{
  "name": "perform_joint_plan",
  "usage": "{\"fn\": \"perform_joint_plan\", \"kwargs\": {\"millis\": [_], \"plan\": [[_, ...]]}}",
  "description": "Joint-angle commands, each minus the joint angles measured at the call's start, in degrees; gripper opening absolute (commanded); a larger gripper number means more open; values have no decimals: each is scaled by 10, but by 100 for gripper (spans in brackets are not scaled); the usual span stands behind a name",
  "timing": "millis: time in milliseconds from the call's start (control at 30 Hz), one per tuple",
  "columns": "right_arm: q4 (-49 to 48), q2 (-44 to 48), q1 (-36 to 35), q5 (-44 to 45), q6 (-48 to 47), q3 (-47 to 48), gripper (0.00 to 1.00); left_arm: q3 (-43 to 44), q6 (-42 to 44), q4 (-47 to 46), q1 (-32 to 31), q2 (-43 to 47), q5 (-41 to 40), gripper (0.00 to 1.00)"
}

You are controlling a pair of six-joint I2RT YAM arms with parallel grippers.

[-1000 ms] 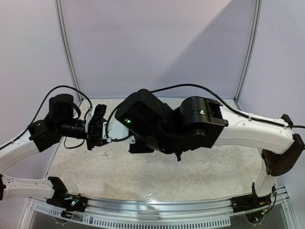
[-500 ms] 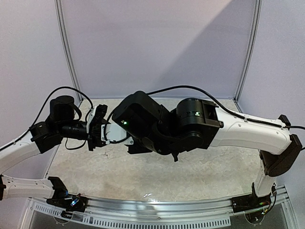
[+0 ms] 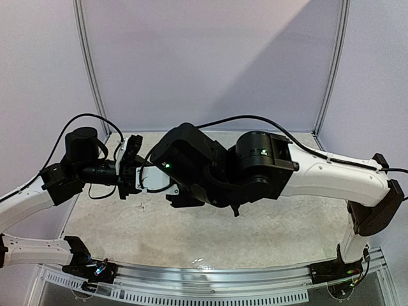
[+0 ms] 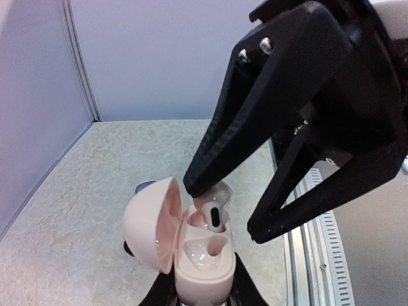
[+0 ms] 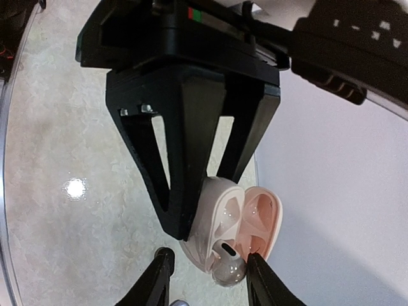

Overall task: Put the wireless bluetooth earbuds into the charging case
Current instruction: Insert the right earbud into the right side groove of the charging case.

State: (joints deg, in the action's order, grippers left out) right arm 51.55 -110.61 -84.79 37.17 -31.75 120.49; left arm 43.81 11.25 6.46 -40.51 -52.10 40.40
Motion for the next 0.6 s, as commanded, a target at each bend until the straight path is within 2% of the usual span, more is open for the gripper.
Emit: {"fn": "perform_joint_plan", "kwargs": {"millis": [0,200,333,567], "plan": [[5,33,-3,0,41,6,42,-13,-18,-20,-8,5,0,0],[-59,87,1,-34,110,-42,39,-16,-27,-25,-7,8,2,0],[-73,116,18,-89,162,-73,30,-16,-21,-33,-7,9,7,0],[-82,106,28,-154,218,-78,33,-15,-15,-39,-8,10,11,0]]}}
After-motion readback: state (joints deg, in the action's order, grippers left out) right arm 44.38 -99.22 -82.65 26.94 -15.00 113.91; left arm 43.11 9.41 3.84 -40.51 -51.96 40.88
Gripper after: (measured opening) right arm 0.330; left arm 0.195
